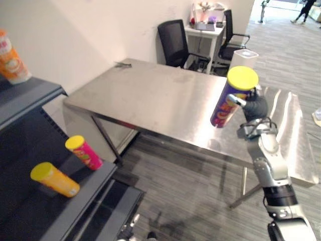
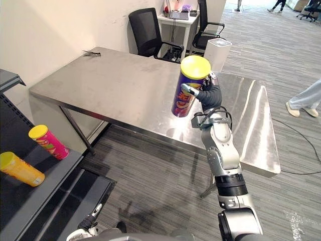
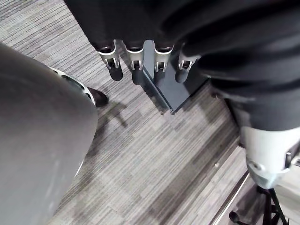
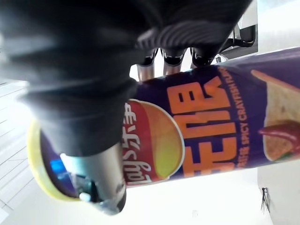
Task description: Put the gum and the chips on the shelf.
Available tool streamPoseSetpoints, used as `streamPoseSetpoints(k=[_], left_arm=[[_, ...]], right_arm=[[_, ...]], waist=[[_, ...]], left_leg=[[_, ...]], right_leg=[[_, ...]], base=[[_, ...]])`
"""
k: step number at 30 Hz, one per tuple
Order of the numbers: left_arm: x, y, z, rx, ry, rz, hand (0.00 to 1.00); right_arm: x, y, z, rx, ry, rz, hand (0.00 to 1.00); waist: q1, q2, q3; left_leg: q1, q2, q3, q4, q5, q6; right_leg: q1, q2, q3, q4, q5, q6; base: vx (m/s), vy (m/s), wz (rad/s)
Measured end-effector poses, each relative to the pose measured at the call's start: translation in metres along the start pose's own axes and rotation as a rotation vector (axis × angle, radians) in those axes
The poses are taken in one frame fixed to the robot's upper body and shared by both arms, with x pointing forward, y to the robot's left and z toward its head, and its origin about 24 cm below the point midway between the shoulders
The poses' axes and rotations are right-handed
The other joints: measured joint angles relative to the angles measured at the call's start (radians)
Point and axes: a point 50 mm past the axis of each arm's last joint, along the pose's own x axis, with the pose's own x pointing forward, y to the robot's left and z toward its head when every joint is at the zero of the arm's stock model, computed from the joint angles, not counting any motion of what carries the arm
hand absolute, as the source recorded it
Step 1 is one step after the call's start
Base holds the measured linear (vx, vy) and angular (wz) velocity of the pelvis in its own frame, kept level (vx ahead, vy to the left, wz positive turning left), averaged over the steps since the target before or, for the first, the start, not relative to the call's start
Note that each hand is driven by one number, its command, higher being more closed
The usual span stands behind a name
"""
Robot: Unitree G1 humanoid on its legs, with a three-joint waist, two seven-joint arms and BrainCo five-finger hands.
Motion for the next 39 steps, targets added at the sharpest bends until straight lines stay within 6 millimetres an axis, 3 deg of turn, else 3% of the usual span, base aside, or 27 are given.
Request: streamPoseSetpoints(k=[3, 7, 8, 9, 10, 12, 13, 14, 18, 20, 24, 26, 30, 34, 39], left_arm=[[0.000, 0.000, 0.004, -0.026, -0.014, 0.001, 0.00], [0.000, 0.004, 0.003, -0.077, -0.022, 0.024, 0.00], [-0.001, 0.004, 0.001, -0.096, -0.018, 0.027, 0.00], [-0.002, 0.004, -0.004, -0.129, -0.012, 0.033, 0.00], [-0.002, 0.008, -0.001, -0.162, -0.023, 0.045, 0.00], [-0.003, 0.011, -0.003, -0.195, -0.021, 0.064, 0.00], [-0.005, 0.014, -0.011, -0.210, -0.004, 0.073, 0.00], [-0.006, 0.016, -0.013, -0.216, 0.001, 0.078, 0.00], [-0.007, 0.017, -0.018, -0.243, 0.013, 0.089, 0.00], [-0.007, 0.015, -0.019, -0.235, 0.017, 0.083, 0.00], [-0.006, 0.010, -0.017, -0.219, 0.018, 0.068, 0.00], [-0.006, 0.010, -0.018, -0.175, 0.021, 0.066, 0.00], [-0.005, 0.015, -0.016, -0.134, 0.025, 0.062, 0.00], [-0.006, 0.019, -0.017, -0.144, 0.030, 0.077, 0.00], [-0.006, 0.020, -0.020, -0.145, 0.038, 0.081, 0.00]], right_arm=[[0.000, 0.001, 0.001, 0.002, -0.004, 0.001, 1.00], [0.007, 0.009, 0.006, 0.006, -0.024, 0.032, 1.00], [0.009, 0.011, 0.007, 0.007, -0.029, 0.039, 1.00], [0.009, 0.011, 0.008, 0.007, -0.034, 0.043, 1.00], [0.010, 0.008, 0.010, 0.008, -0.042, 0.033, 1.00], [0.011, 0.003, 0.014, 0.019, -0.062, 0.003, 1.00], [0.011, 0.000, 0.015, 0.038, -0.074, -0.023, 1.00], [0.011, -0.004, 0.017, 0.047, -0.088, -0.048, 1.00], [0.010, -0.012, 0.021, 0.021, -0.107, -0.091, 1.00], [0.009, -0.019, 0.024, 0.016, -0.123, -0.119, 1.00], [-0.001, -0.036, 0.029, 0.009, -0.143, -0.190, 1.00], [-0.006, -0.042, 0.026, 0.009, -0.135, -0.223, 1.00], [-0.016, -0.049, 0.018, -0.016, -0.107, -0.300, 1.00], [-0.021, -0.053, 0.014, -0.032, -0.096, -0.345, 1.00], [-0.025, -0.053, 0.009, -0.026, -0.079, -0.346, 1.00]], waist=[[0.002, 0.013, 0.024], [0.006, 0.040, 0.057], [0.012, 0.047, 0.064], [0.023, 0.055, 0.069], [0.032, 0.032, 0.083], [0.029, 0.032, 0.083], [0.021, 0.034, 0.086], [0.017, 0.040, 0.083], [0.010, 0.044, 0.080], [0.001, 0.056, 0.072], [-0.002, 0.058, 0.064], [0.000, 0.057, 0.063], [-0.001, 0.044, 0.064], [0.004, 0.027, 0.064], [0.016, 0.026, 0.063]], left_leg=[[-0.057, 0.014, -0.050, 0.037, 0.000, -0.009], [-0.142, 0.022, -0.204, -0.055, 0.093, -0.065], [-0.139, 0.025, -0.216, -0.091, 0.091, -0.069], [-0.141, 0.039, -0.197, -0.147, 0.033, -0.111], [-0.169, 0.033, -0.127, -0.098, 0.036, -0.048], [-0.220, 0.049, 0.002, 0.117, 0.055, 0.071], [-0.210, 0.089, 0.112, 0.256, -0.010, 0.095], [-0.177, 0.111, 0.191, 0.305, -0.058, 0.090], [-0.055, 0.157, 0.256, 0.343, -0.120, 0.052], [-0.024, 0.148, 0.246, 0.260, -0.130, 0.029], [-0.026, 0.063, 0.250, 0.075, -0.113, -0.002], [-0.022, 0.017, 0.229, 0.038, -0.093, 0.021], [-0.016, -0.020, 0.228, 0.028, -0.084, 0.037], [-0.001, -0.041, 0.230, -0.023, -0.062, 0.065], [0.041, -0.057, 0.228, -0.112, -0.032, 0.065]], right_leg=[[-0.021, -0.001, -0.041, 0.038, -0.023, -0.016], [-0.092, -0.004, -0.184, 0.130, -0.065, -0.063], [-0.094, 0.000, -0.211, 0.141, -0.072, -0.073], [-0.083, -0.001, -0.265, 0.116, -0.075, -0.087], [-0.083, -0.031, -0.323, 0.109, -0.083, -0.119], [-0.079, -0.066, -0.410, 0.131, -0.090, -0.131], [-0.057, -0.079, -0.473, 0.135, -0.096, -0.140], [-0.039, -0.092, -0.530, 0.131, -0.097, -0.142], [-0.004, -0.135, -0.675, 0.128, -0.088, -0.127], [-0.002, -0.155, -0.738, 0.131, -0.072, -0.114], [-0.001, -0.222, -0.851, 0.141, -0.016, -0.093], [0.010, -0.253, -0.860, 0.130, 0.029, -0.094], [0.022, -0.279, -0.851, 0.118, 0.078, -0.092], [0.023, -0.256, -0.837, 0.051, 0.119, -0.083], [0.031, -0.233, -0.800, 0.016, 0.132, -0.069]], base=[[-0.12, -0.072, 0.44], [-0.12, -0.138, 0.92], [-0.10, -0.198, 1.13], [-0.09, -0.164, 1.23], [-0.10, -0.167, 1.35], [-0.09, -0.191, 1.43], [-0.11, -0.199, 1.72], [-0.10, -0.117, 1.45], [-0.13, 0.007, 1.20], [-0.13, 0.159, 1.11], [-0.08, 0.214, 0.86], [-0.07, 0.275, 0.44], [-0.05, 0.180, 0.16], [-0.06, 0.105, 0.02], [-0.09, 0.038, -0.04]])
